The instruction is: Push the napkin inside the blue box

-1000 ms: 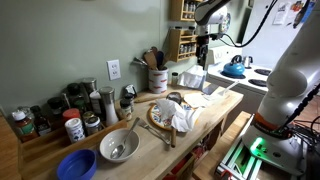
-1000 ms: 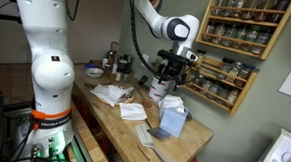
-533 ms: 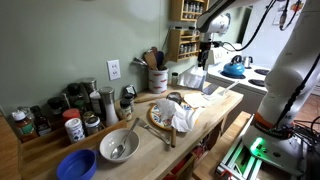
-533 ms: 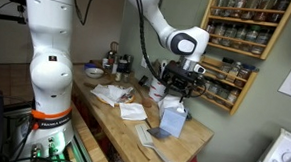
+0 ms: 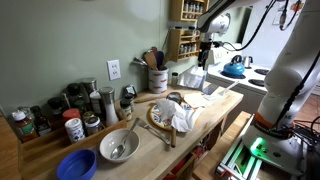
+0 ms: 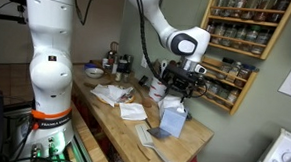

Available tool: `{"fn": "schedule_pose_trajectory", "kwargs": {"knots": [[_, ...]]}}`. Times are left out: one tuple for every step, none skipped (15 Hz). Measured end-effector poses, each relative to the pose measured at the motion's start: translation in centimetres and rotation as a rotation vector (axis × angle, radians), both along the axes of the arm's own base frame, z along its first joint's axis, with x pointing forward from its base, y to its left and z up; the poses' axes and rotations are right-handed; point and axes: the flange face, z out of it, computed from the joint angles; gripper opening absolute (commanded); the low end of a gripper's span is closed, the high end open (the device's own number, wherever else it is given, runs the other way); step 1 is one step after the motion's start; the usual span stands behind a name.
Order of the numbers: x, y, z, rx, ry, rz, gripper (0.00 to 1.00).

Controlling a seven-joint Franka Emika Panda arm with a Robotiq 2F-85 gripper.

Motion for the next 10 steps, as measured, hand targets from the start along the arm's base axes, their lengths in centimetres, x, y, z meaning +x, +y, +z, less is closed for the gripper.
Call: {"fn": "schedule_pose_trajectory", "kwargs": {"knots": [[0.10, -0.05, 0.04, -0.005, -0.008, 0.000, 1.00], [0.21, -0.15, 0.08, -0.010, -0.018, -0.001, 1.00], [0.29, -0.26, 0.10, -0.015, -0.026, -0.002, 1.00], [0.36, -0.36, 0.07, -0.018, -0.032, 0.003, 1.00], [0.40, -0.42, 0.01, -0.019, -0.035, 0.013, 1.00], [0.46, -0.46, -0.06, -0.020, -0.039, 0.021, 1.00], [0.53, -0.47, -0.17, -0.019, -0.042, 0.031, 1.00], [0.58, -0.46, -0.30, -0.016, -0.043, 0.040, 1.00], [0.62, -0.45, -0.45, -0.012, -0.044, 0.049, 0.97], [0.66, -0.43, -0.59, -0.009, -0.045, 0.058, 0.91]]}}
